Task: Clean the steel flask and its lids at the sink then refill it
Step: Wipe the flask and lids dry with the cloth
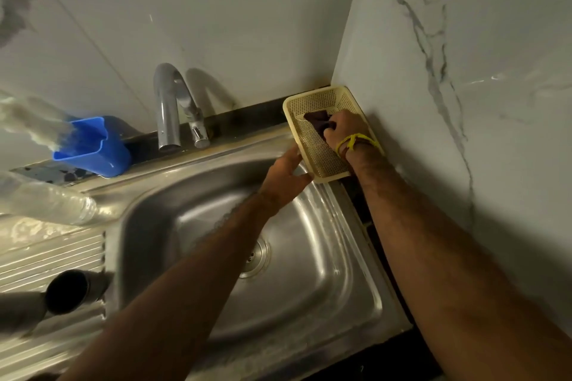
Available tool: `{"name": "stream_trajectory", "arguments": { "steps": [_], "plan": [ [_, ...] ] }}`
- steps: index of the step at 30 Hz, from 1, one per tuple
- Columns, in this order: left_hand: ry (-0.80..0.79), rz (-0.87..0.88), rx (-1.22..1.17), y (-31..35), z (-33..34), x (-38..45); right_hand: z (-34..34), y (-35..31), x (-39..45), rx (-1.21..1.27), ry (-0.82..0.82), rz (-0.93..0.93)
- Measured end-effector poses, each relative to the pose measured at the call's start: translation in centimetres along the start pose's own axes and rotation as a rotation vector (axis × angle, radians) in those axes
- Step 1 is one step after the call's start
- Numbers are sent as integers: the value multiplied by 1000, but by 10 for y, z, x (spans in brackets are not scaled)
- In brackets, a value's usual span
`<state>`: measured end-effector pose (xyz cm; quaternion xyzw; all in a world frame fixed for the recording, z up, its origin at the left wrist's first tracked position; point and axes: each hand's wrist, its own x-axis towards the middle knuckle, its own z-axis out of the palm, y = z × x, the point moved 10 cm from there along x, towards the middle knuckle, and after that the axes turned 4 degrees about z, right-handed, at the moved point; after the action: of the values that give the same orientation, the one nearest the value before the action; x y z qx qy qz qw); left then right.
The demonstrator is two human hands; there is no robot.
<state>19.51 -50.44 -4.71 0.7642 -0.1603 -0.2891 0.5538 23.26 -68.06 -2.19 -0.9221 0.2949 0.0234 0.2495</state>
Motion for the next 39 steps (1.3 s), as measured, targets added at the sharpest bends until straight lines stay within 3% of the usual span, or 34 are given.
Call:
{"name": "stream_trajectory", "arguments": {
  "steps": [4,6,8,10,13,15,19,23,27,29,33,36,39],
  "plan": [
    [26,-35,130,-1,-4,-4,-28,24,-8,429,93,218],
    [119,82,145,29,-31,-69,-66,11,-76,747,157,207],
    [168,116,178,29,-44,-76,-53,17,-95,1210,26,318],
    [211,159,188,27,-61,-95,-17,10,-123,1612,-213,347],
    [301,241,258,36,-87,-133,9,-20,-165,1917,-454,280],
    [396,285,335,32,-108,-174,26,-47,-203,1923,-548,235],
    [633,246,438,-9,-152,-278,87,-77,-279,1644,-662,364],
    [1071,230,372,-43,-195,-385,128,-100,-326,1509,-731,396],
    [1444,156,229,-79,-240,-464,150,-121,-353,1416,-689,390],
    [1453,67,171,-106,-269,-474,159,-133,-362,1379,-676,377],
    [1204,-82,-14,-157,-312,-455,175,-151,-378,1302,-682,365],
    [1033,-82,-217,-174,-321,-436,183,-155,-384,1267,-662,373],
    [941,-64,-220,-182,-329,-422,183,-154,-386,1286,-624,385]
  ]
}}
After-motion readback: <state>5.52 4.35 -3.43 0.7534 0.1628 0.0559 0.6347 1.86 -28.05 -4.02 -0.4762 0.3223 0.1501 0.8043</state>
